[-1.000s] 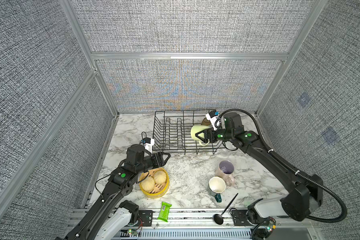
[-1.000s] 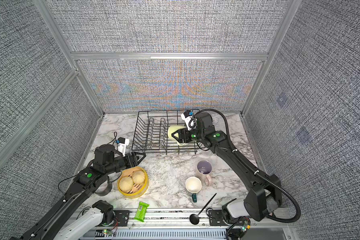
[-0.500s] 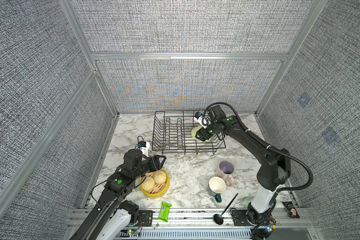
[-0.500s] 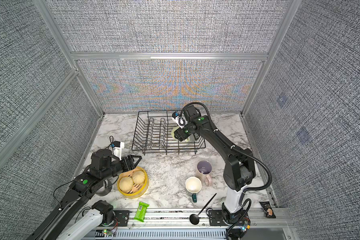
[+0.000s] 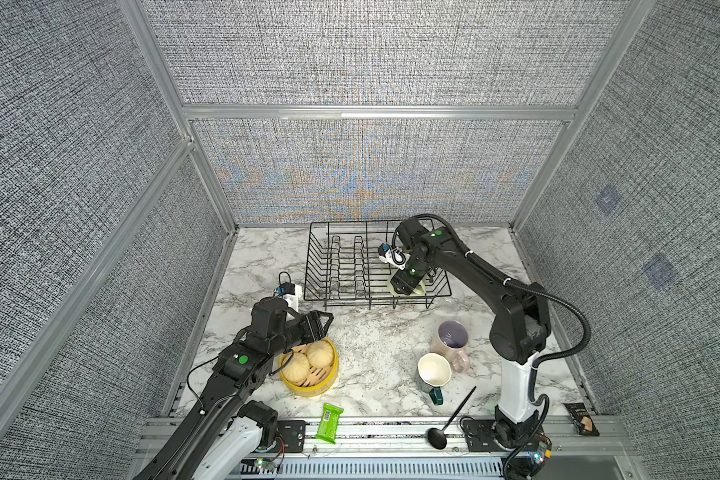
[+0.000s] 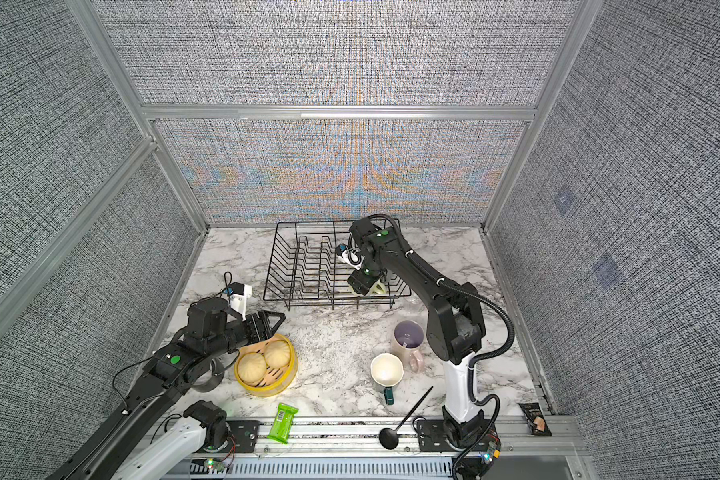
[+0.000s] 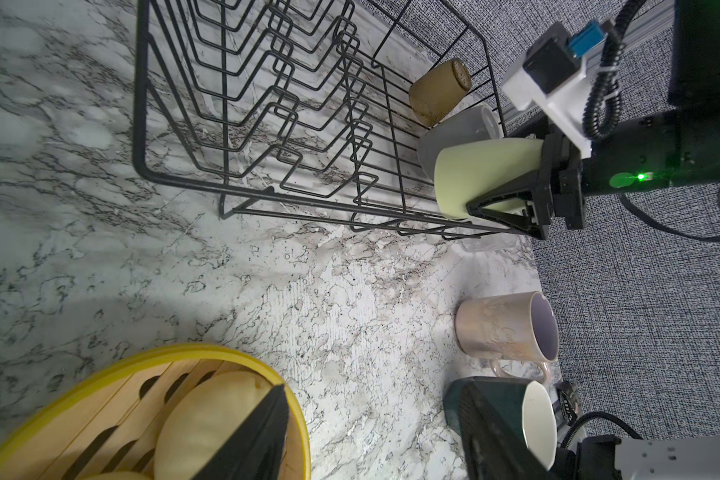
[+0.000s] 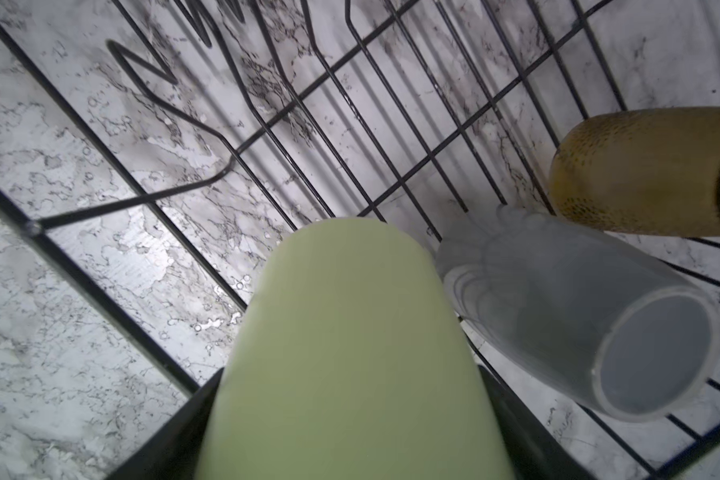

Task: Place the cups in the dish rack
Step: 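Lower the light-green mug with the right gripper into the rack beside the grey mug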

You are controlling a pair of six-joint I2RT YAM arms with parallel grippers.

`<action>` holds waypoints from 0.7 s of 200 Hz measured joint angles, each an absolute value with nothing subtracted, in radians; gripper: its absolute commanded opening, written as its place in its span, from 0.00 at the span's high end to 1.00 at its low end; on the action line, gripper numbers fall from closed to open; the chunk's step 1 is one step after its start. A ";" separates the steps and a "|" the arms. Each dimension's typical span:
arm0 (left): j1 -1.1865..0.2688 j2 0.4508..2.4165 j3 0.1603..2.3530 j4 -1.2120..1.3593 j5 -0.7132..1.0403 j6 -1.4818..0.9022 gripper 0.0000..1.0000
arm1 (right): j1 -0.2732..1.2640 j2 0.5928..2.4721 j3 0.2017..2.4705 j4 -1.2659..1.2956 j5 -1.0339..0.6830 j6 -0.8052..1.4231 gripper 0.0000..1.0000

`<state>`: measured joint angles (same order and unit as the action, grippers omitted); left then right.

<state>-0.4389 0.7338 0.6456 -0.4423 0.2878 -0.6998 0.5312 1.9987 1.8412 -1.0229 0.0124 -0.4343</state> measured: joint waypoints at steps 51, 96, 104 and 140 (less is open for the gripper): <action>-0.439 0.740 0.636 -0.437 0.290 -0.700 0.34 | 0.533 2.020 1.829 -1.040 0.068 -0.448 0.18; -0.439 0.740 0.635 -0.435 0.291 -0.701 0.34 | 0.534 2.019 1.800 -1.050 0.094 -0.455 0.16; -0.439 0.738 0.634 -0.434 0.291 -0.701 0.34 | 0.535 2.020 1.800 -1.056 0.100 -0.456 0.16; -0.439 0.739 0.627 -0.422 0.291 -0.701 0.34 | 0.535 2.030 1.798 -1.056 0.153 -0.485 0.15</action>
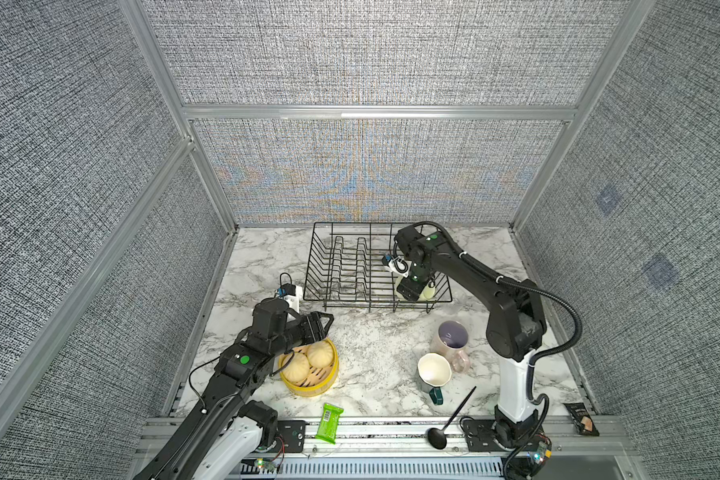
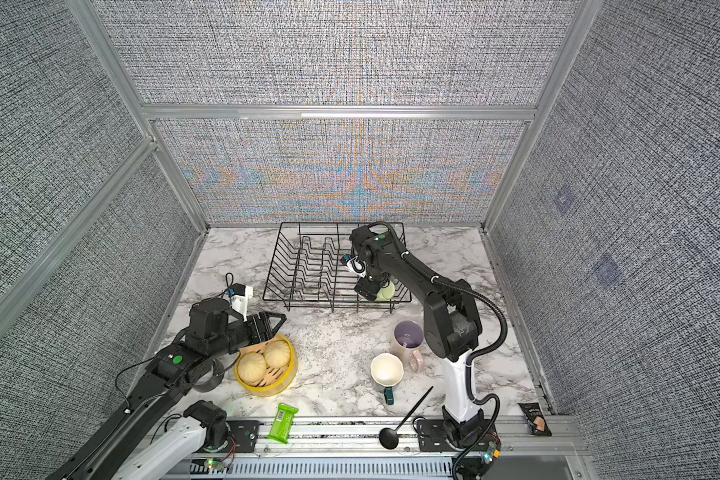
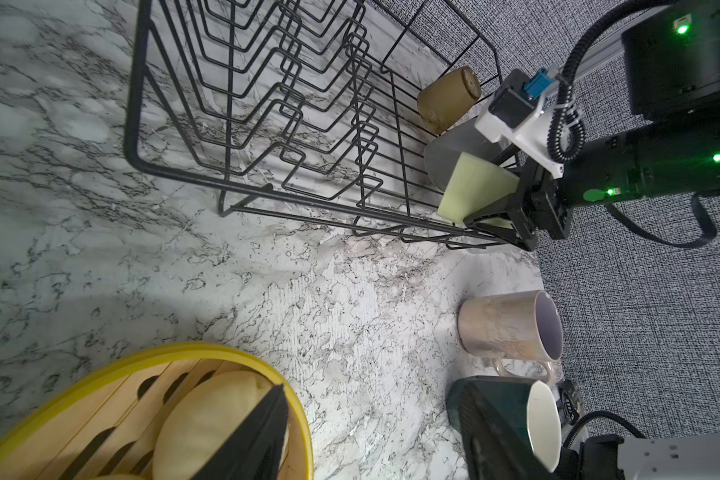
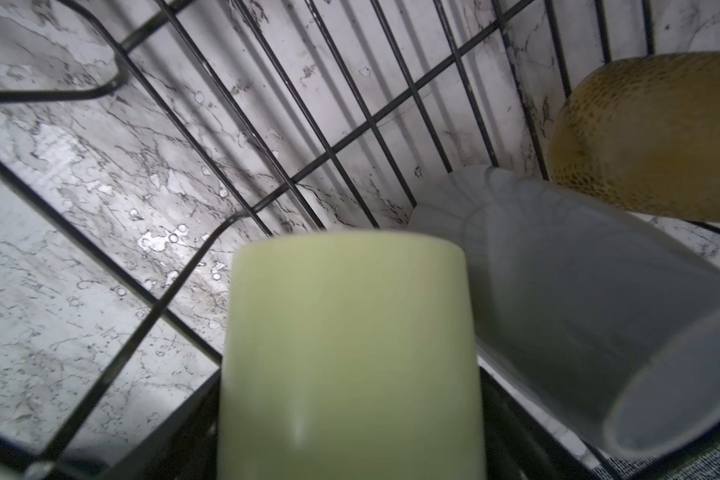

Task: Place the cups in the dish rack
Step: 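Lower the light-green mug with the right gripper into the rack beside the grey mug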

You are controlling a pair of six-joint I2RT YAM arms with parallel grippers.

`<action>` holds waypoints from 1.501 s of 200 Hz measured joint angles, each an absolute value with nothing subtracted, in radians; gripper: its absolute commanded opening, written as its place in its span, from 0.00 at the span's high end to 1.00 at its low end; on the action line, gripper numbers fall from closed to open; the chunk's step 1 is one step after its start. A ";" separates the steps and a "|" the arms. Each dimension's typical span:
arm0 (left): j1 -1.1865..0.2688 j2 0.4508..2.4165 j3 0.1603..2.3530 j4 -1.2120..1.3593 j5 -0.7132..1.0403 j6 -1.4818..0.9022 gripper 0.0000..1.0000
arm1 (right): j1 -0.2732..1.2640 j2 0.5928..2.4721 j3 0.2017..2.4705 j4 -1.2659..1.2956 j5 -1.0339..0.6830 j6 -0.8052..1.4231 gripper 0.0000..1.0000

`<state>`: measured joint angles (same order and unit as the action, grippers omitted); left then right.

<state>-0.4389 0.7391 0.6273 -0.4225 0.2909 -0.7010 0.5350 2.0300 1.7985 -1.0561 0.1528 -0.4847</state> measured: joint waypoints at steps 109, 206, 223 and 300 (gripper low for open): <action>-0.439 0.761 0.626 -0.401 0.291 -0.699 0.34 | 0.539 2.111 1.860 -1.078 0.174 -0.535 0.18; -0.439 0.802 0.611 -0.348 0.317 -0.703 0.34 | 0.564 2.229 1.985 -1.137 0.223 -0.550 0.12; -0.439 0.810 0.606 -0.342 0.318 -0.709 0.34 | 0.564 2.239 1.998 -1.147 0.218 -0.555 0.11; -0.439 0.828 0.599 -0.308 0.337 -0.723 0.33 | 0.569 2.212 2.032 -1.213 0.121 -0.526 0.06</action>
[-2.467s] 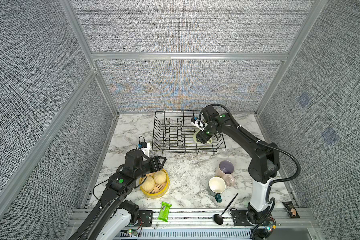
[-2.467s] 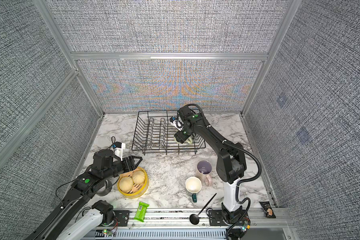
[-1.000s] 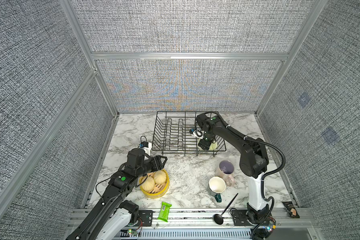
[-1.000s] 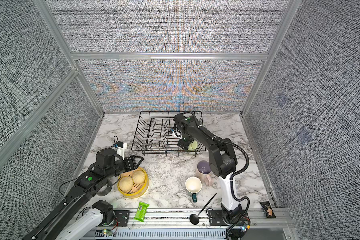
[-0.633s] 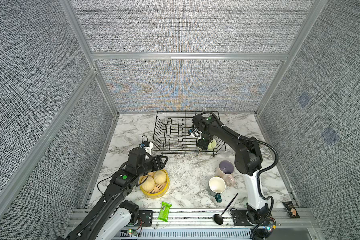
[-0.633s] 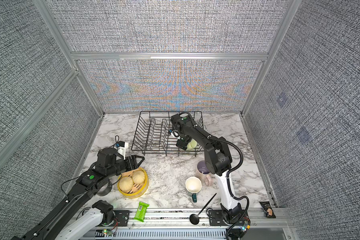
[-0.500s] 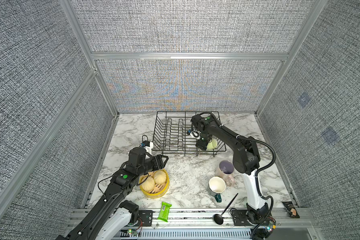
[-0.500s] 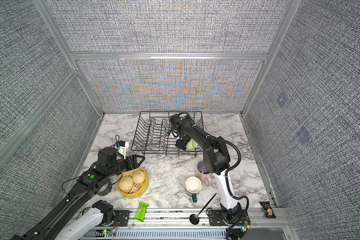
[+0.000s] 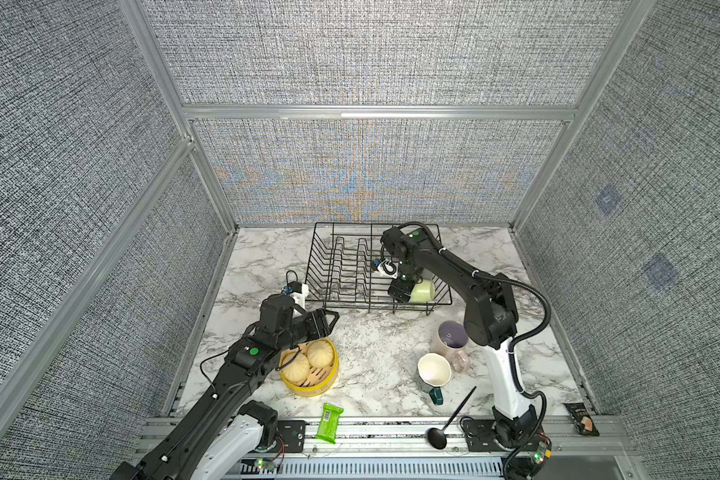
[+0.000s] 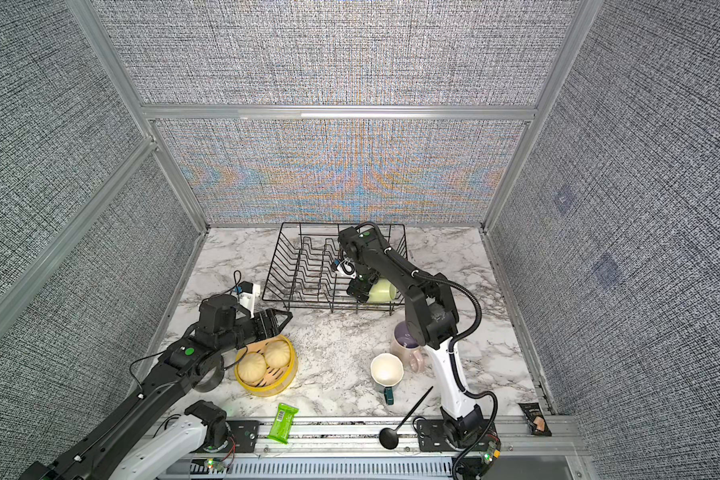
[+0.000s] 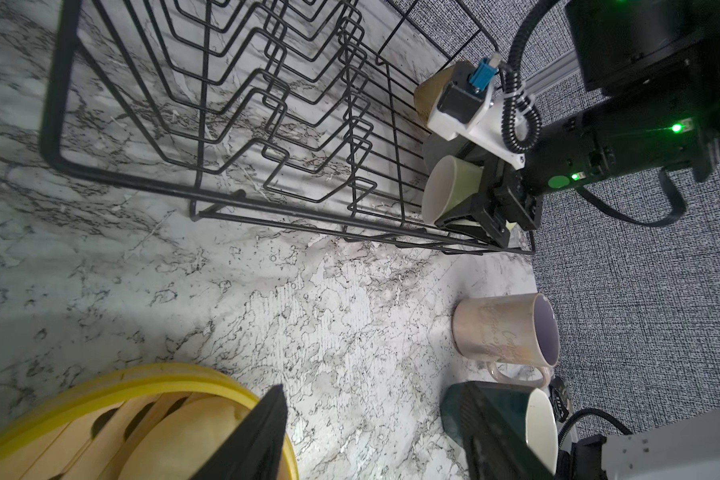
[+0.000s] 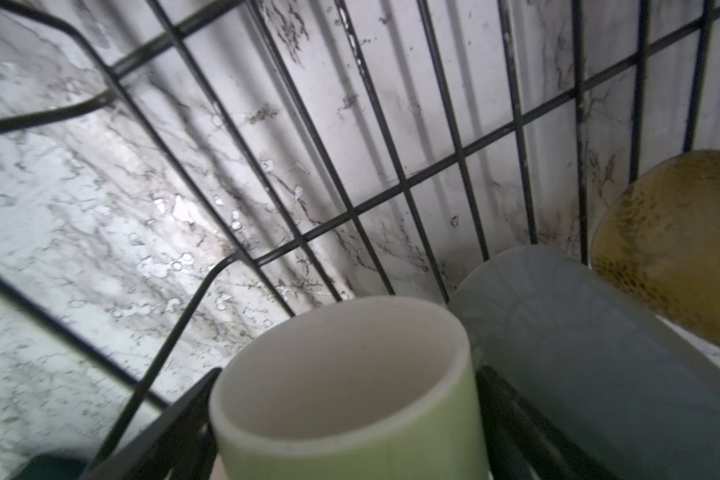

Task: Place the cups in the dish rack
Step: 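Lower the light-green mug with the right gripper into the rack beside the grey mug, then open the right gripper and lift away from the light-green mug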

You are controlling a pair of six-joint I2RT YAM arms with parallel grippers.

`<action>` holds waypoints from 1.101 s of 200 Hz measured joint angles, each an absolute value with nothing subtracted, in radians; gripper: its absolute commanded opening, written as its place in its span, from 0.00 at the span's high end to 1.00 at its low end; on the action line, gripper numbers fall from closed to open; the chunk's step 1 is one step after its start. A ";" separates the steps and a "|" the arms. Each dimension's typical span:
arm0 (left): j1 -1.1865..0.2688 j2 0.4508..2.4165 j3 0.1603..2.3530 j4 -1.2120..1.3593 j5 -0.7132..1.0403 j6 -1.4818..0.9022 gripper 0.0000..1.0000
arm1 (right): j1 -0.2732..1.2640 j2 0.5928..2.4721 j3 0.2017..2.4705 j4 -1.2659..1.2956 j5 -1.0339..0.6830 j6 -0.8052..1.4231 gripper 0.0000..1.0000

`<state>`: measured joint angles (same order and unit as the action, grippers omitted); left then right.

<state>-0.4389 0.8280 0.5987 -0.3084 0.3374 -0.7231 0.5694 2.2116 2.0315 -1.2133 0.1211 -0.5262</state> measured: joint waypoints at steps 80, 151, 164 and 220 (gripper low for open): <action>-0.439 0.897 0.636 -0.279 0.418 -0.721 0.33 | 0.575 2.070 2.003 -1.250 0.078 -0.438 0.03; -0.506 1.140 0.836 -0.218 0.558 -0.680 0.35 | 0.560 1.737 1.735 -1.039 0.155 -0.183 0.01; -0.533 1.187 0.892 -0.220 0.562 -0.666 0.35 | 0.541 1.644 1.640 -0.966 0.164 -0.127 0.01; -0.624 1.430 1.101 -0.240 0.563 -0.641 0.39 | 0.339 1.266 1.253 -0.639 0.178 0.100 0.01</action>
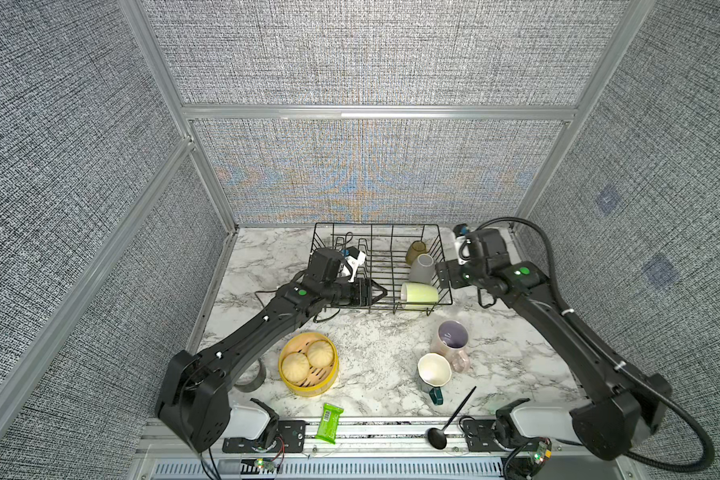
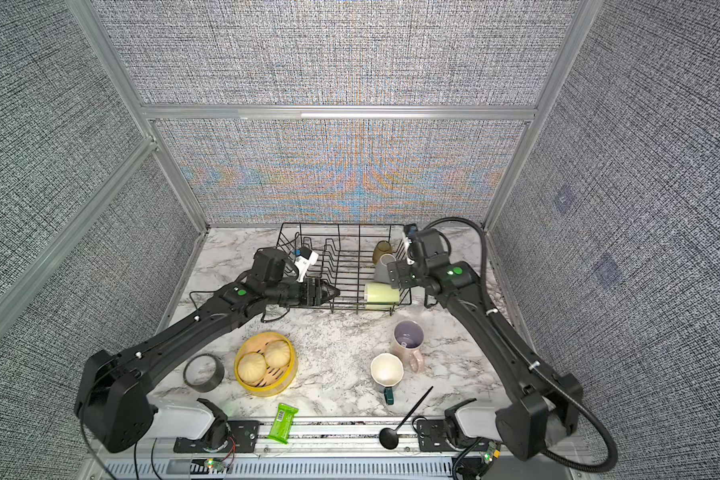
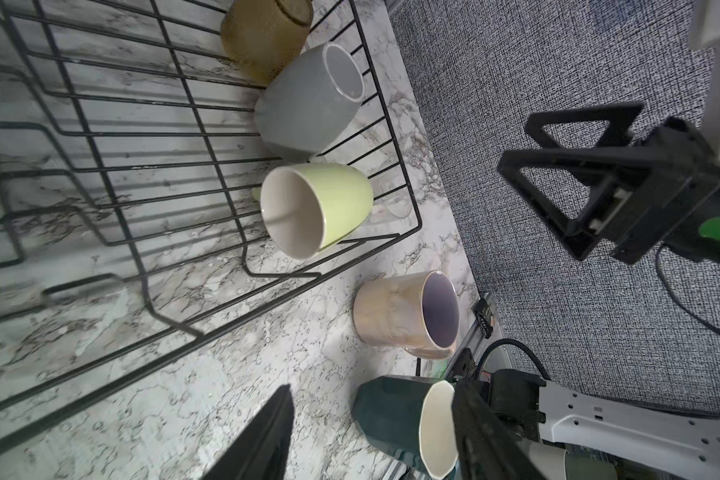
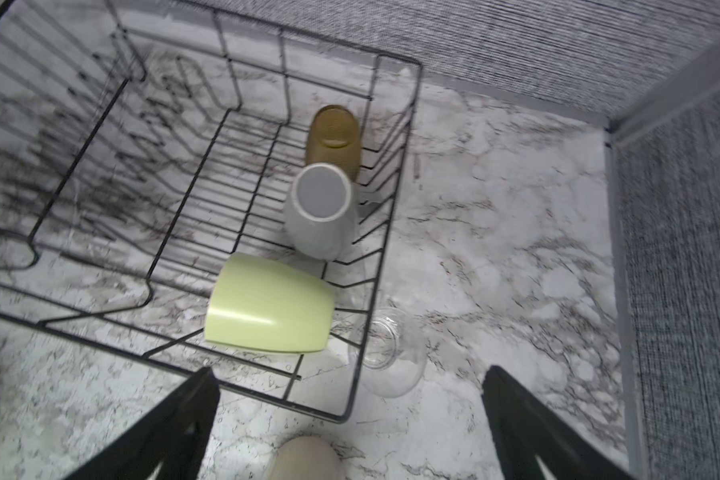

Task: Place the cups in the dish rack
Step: 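Open the right gripper and lift away from the light-green mug, then reach the left gripper into the rack onto the light-green mug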

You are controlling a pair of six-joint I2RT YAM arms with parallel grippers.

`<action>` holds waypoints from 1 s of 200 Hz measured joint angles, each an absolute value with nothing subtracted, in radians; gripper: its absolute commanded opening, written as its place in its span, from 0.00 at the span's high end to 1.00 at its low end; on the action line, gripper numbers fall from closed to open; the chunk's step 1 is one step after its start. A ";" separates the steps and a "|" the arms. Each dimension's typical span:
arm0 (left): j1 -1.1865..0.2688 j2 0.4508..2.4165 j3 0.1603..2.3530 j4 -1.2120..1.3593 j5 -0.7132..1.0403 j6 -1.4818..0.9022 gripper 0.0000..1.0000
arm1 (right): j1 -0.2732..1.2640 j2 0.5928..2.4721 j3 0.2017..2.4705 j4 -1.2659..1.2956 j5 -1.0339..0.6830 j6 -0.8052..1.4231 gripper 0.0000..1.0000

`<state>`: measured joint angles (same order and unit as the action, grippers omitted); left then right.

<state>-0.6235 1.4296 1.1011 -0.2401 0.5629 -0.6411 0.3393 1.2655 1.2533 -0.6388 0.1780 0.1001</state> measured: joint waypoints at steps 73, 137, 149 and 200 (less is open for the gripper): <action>-0.675 1.746 1.323 -0.263 0.549 -0.636 0.42 | 0.178 1.079 1.065 -0.486 0.070 0.223 0.01; -0.678 1.899 1.401 -0.212 0.587 -0.663 0.42 | 0.131 1.028 0.994 -0.416 0.019 0.260 0.01; -0.678 1.925 1.412 -0.197 0.595 -0.674 0.42 | 0.126 1.022 0.973 -0.404 0.012 0.267 0.01; -0.678 2.035 1.462 -0.139 0.624 -0.712 0.46 | 0.110 1.013 0.933 -0.385 -0.029 0.282 0.01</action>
